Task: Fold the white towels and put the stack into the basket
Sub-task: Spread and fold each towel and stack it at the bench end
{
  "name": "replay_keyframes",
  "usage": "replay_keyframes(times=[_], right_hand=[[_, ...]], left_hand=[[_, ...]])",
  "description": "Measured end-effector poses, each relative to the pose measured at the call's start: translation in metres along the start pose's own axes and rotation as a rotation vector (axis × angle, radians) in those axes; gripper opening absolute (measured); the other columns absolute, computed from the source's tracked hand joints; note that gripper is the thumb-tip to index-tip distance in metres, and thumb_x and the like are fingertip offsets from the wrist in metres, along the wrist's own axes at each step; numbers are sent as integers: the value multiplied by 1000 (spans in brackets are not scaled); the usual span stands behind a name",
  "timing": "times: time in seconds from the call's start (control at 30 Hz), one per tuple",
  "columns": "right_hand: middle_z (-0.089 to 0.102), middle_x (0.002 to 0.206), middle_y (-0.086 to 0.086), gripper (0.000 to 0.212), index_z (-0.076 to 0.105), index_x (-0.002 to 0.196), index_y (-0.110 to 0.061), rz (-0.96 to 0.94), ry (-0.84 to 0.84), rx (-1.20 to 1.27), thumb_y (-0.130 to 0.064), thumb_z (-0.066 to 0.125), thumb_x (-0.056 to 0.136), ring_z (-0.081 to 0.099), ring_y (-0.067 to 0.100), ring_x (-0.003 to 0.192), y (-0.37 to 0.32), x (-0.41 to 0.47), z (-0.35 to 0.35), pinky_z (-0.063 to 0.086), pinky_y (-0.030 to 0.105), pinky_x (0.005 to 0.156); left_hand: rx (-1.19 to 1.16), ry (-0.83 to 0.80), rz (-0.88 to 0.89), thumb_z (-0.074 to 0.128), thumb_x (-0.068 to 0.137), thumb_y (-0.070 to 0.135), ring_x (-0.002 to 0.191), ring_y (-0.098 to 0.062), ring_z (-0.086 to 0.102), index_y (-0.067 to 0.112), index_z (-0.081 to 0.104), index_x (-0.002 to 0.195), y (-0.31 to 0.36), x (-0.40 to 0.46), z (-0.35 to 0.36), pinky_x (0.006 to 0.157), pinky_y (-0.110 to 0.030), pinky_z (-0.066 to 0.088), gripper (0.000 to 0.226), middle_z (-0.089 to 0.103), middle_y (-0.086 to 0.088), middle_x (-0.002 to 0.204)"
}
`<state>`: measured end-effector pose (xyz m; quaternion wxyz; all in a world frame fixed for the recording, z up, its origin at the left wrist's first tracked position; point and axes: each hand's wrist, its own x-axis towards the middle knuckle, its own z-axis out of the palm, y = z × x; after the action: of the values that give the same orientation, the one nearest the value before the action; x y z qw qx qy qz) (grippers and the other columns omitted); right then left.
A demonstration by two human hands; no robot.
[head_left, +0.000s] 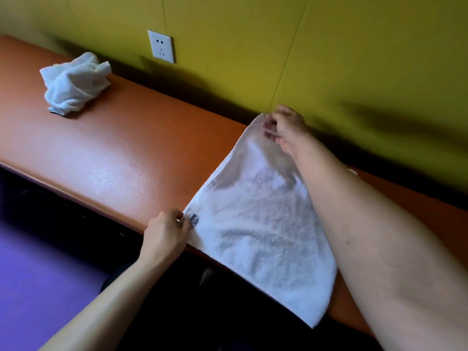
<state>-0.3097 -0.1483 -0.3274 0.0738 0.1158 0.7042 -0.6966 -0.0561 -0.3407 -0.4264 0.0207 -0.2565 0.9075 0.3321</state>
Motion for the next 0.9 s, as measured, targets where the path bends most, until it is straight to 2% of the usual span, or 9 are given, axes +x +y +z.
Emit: replay_keyframes(times=[0.07, 0.2, 0.33, 0.43, 0.53, 0.63, 0.73, 0.83, 0.9], right_hand=[[61, 79, 3, 29, 54, 123, -20, -28, 3, -94, -6, 47, 98, 61, 13, 57, 23, -27, -15, 48, 24, 51], [66, 78, 5, 14, 65, 97, -23, -57, 94, -353, -11, 56, 95, 62, 13, 57, 98, -111, -79, 47, 29, 54], [63, 72, -4, 3, 61, 89, -16, -5, 352, -599, -16, 64, 89, 61, 25, 71, 147, -207, -142, 44, 32, 65], [63, 83, 4, 20, 54, 87, -15, 94, 464, -712, -31, 66, 88, 62, 33, 85, 169, -255, -161, 43, 35, 71], [65, 100, 11, 34, 54, 90, -16, 251, 407, -840, -49, 62, 88, 61, 35, 99, 184, -291, -166, 40, 36, 73], [64, 111, 14, 40, 60, 99, -10, 327, 343, -794, -48, 63, 86, 61, 35, 107, 195, -300, -160, 46, 37, 83], [64, 116, 19, 29, 60, 103, -4, 332, 346, -656, -30, 62, 91, 61, 36, 109, 192, -301, -159, 45, 35, 84], [68, 103, 20, 13, 55, 96, -9, 187, 441, -426, -18, 63, 92, 65, 39, 97, 187, -311, -176, 51, 41, 86], [70, 93, 13, 15, 54, 94, -18, 121, 478, -324, -18, 67, 89, 69, 36, 85, 187, -318, -195, 56, 53, 83]], left_hand=[[38, 10, 11, 58, 94, 42, 88, -34, 64, 19, 66, 92, -2, 5, 5, 75, -40, 52, 24, 68, -9, 89], [134, 90, 96, 55, 96, 31, 83, -39, 60, 11, 57, 92, 3, 1, 14, 67, -40, 45, 21, 56, -11, 89], [185, 105, 105, 58, 95, 30, 90, -50, 56, 1, 50, 107, 8, -13, 16, 73, -50, 46, 33, 49, -25, 106], [189, 61, 47, 58, 97, 38, 103, -51, 53, -1, 45, 115, 3, -4, 17, 85, -54, 44, 45, 53, -33, 113], [135, -30, -2, 58, 97, 40, 107, -47, 55, -1, 48, 113, 5, -5, 14, 89, -49, 43, 45, 59, -30, 113], [87, -102, 3, 56, 98, 41, 96, -40, 58, -1, 57, 98, 11, -14, 3, 79, -42, 45, 42, 65, -25, 103], [-52, -111, 43, 58, 98, 40, 78, -32, 59, 0, 57, 97, 25, -37, -12, 62, -34, 44, 41, 64, -20, 91], [-384, -136, 7, 64, 97, 32, 59, -20, 70, -4, 56, 103, 40, -67, -27, 44, -24, 53, 37, 67, -17, 91], [-566, -164, -42, 67, 96, 28, 65, -26, 74, -5, 56, 108, 43, -88, -34, 50, -33, 61, 37, 67, -20, 100]])
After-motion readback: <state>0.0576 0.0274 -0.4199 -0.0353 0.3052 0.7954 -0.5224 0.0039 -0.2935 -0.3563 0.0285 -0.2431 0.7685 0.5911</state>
